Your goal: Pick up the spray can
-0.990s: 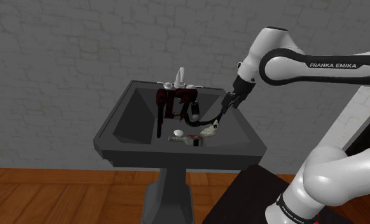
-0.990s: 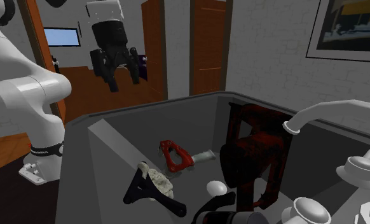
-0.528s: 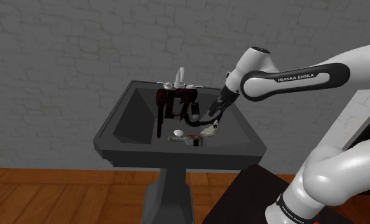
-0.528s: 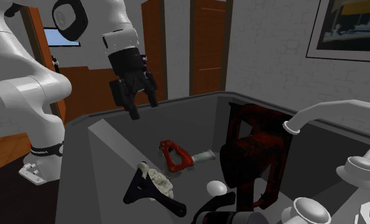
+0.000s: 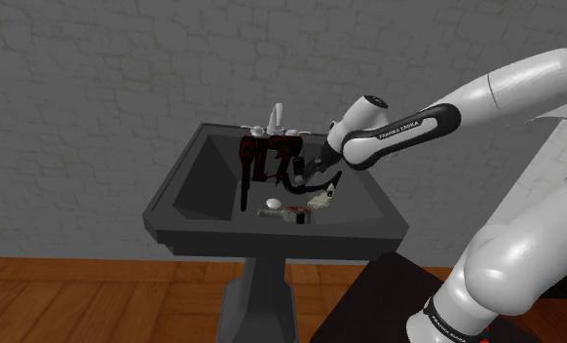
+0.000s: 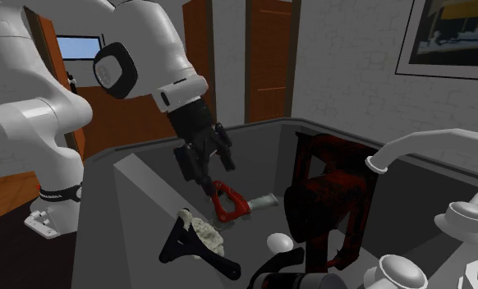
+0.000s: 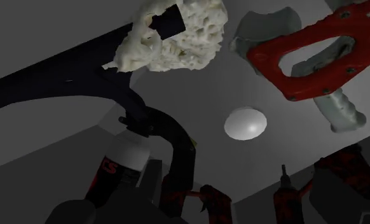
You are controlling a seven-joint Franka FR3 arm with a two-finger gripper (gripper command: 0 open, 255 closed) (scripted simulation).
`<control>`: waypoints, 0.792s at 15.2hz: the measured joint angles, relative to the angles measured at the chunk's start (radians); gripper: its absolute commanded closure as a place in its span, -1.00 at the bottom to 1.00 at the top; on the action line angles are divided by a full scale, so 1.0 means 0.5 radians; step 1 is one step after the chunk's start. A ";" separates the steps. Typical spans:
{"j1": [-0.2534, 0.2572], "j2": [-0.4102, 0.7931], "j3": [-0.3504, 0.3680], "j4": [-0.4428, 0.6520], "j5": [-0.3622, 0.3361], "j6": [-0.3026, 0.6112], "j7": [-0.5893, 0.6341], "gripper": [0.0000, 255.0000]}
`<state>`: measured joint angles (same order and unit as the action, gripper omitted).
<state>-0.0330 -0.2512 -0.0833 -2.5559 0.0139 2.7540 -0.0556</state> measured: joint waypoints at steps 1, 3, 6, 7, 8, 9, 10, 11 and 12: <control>0.013 0.083 -0.011 0.025 0.024 0.089 -0.023 -1.00; 0.046 0.235 -0.047 0.081 0.104 0.247 -0.109 -1.00; 0.096 0.512 -0.086 0.233 0.371 0.457 -0.366 -1.00; 0.094 0.590 -0.072 0.285 0.485 0.512 -0.468 -1.00; 0.074 0.662 -0.046 0.357 0.593 0.541 -0.570 -1.00; 0.024 0.757 0.014 0.430 0.741 0.594 -0.715 -1.00; -0.038 0.846 0.087 0.502 0.876 0.643 -0.847 -1.00; -0.113 0.915 0.170 0.558 0.985 0.688 -0.962 -1.00; -0.153 1.008 0.223 0.650 1.037 0.724 -1.017 -1.00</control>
<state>-0.1095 0.2529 0.0281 -2.2310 0.5323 3.1159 -0.5641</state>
